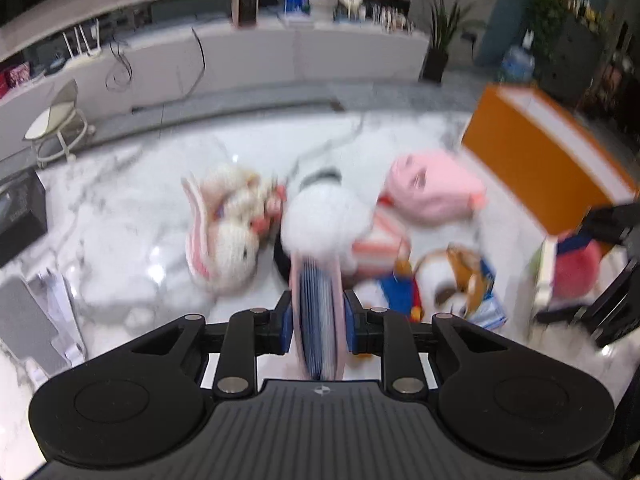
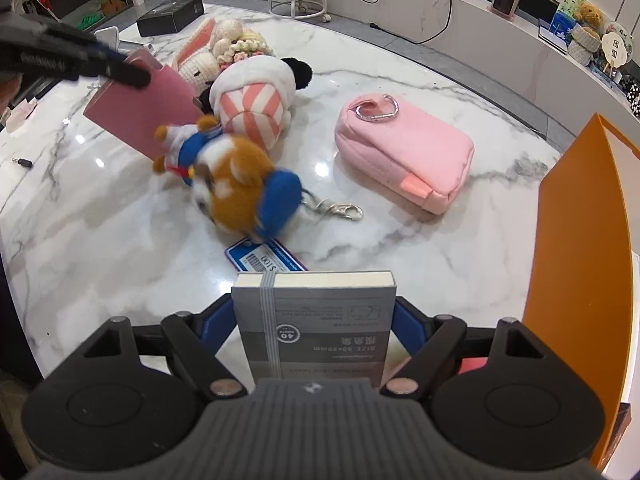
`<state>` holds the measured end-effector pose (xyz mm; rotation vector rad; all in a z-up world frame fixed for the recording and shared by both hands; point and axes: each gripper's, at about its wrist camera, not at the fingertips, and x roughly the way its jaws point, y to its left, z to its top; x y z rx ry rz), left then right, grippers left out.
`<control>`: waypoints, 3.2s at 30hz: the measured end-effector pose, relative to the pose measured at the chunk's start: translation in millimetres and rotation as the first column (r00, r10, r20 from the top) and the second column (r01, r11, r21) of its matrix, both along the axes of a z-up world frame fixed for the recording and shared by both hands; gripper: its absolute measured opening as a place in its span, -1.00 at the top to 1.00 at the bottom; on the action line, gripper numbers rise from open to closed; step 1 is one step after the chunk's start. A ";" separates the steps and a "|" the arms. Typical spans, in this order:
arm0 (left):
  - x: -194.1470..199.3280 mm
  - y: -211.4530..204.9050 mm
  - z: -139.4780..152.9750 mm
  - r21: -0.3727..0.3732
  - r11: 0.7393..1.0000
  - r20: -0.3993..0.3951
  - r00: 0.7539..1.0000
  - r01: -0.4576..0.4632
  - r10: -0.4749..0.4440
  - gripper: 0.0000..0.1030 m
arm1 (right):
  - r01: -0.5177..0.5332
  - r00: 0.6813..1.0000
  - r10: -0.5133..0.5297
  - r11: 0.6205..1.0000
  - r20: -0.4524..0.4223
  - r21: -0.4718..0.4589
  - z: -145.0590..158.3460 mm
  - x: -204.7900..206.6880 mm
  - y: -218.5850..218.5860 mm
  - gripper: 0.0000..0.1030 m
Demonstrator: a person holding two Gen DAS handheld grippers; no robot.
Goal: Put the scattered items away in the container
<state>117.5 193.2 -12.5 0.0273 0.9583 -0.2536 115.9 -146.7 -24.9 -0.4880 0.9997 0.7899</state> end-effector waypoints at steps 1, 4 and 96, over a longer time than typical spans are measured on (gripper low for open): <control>1.4 -0.3 -8.0 0.007 1.000 -0.024 1.000 0.005 -0.005 0.46 | 0.001 1.000 -0.001 1.000 -0.001 0.000 -0.3 0.1 -0.1 -0.61; 3.9 2.2 -29.9 0.021 1.000 -0.087 0.996 0.011 -0.009 0.46 | 0.006 1.000 -0.006 1.000 -0.001 -0.001 -0.8 0.5 0.4 -0.61; 35.6 -155.2 81.1 -0.111 0.974 0.259 0.952 0.198 -0.164 0.57 | 0.289 0.924 -0.358 0.881 0.130 0.375 108.2 26.6 -108.9 -0.61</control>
